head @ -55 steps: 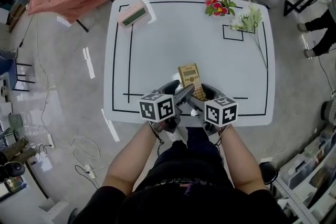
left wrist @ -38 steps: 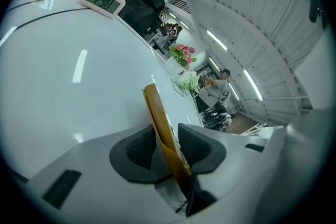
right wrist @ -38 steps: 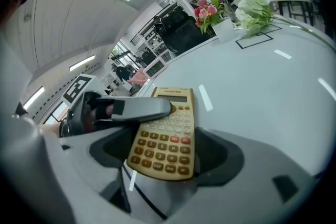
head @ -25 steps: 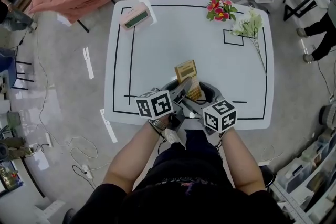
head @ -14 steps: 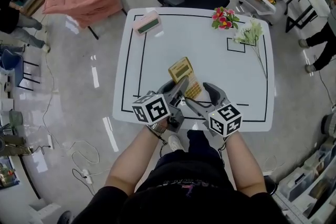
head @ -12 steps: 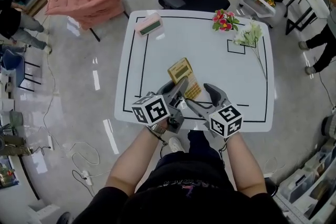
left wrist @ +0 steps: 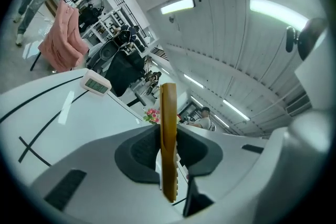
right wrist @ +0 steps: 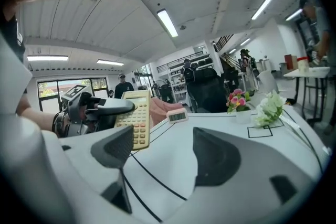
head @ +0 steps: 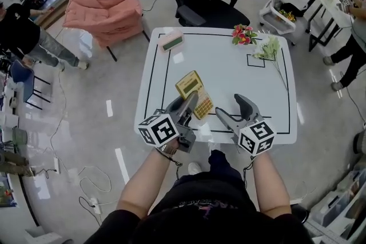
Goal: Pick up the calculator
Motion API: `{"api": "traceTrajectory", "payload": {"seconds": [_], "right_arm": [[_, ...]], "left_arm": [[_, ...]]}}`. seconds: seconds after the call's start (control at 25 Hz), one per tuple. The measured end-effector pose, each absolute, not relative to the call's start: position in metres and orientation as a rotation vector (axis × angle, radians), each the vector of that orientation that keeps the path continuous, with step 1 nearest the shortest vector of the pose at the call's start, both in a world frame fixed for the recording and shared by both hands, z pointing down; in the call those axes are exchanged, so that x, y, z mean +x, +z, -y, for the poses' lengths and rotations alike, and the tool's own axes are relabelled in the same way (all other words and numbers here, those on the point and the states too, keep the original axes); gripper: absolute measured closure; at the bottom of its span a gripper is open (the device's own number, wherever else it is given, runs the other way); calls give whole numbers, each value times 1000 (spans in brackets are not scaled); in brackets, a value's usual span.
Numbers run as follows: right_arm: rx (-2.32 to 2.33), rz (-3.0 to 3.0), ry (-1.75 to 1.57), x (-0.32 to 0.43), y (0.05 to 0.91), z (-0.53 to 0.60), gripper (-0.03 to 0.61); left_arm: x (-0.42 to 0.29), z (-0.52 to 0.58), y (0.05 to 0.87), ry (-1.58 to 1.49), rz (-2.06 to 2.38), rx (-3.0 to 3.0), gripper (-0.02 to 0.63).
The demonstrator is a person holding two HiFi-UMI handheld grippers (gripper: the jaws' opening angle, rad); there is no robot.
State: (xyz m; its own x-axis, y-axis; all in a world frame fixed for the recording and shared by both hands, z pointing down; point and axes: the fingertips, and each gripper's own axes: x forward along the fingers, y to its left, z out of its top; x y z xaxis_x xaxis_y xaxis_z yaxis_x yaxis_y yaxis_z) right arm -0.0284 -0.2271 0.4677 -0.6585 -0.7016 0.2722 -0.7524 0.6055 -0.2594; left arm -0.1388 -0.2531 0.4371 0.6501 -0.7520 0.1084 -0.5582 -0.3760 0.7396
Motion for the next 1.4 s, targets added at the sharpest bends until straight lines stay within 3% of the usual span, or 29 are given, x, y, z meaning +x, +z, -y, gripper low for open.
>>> {"api": "traceTrajectory", "payload": {"seconds": [0.12,0.2,0.32,0.92,1.4], "right_arm": [[1279,2698,460,-26,450,218,251],[1330,2693,402,-23,439,208,323],[1415,2679,307,-21,421,190,573],[1497,2680,58,5,354,106,577],[1407,2712,39,93,347,52,577]], "left_arm": [[-147,236,425,-302,1034,2134,534],[-151,223,416,-290,1043,2168,534],[-155,201,403,-260,1055,2233,534],[-127,107,374,-140,1057,2430,534],[-40,48,375,-175,1134,2375,534]]}}
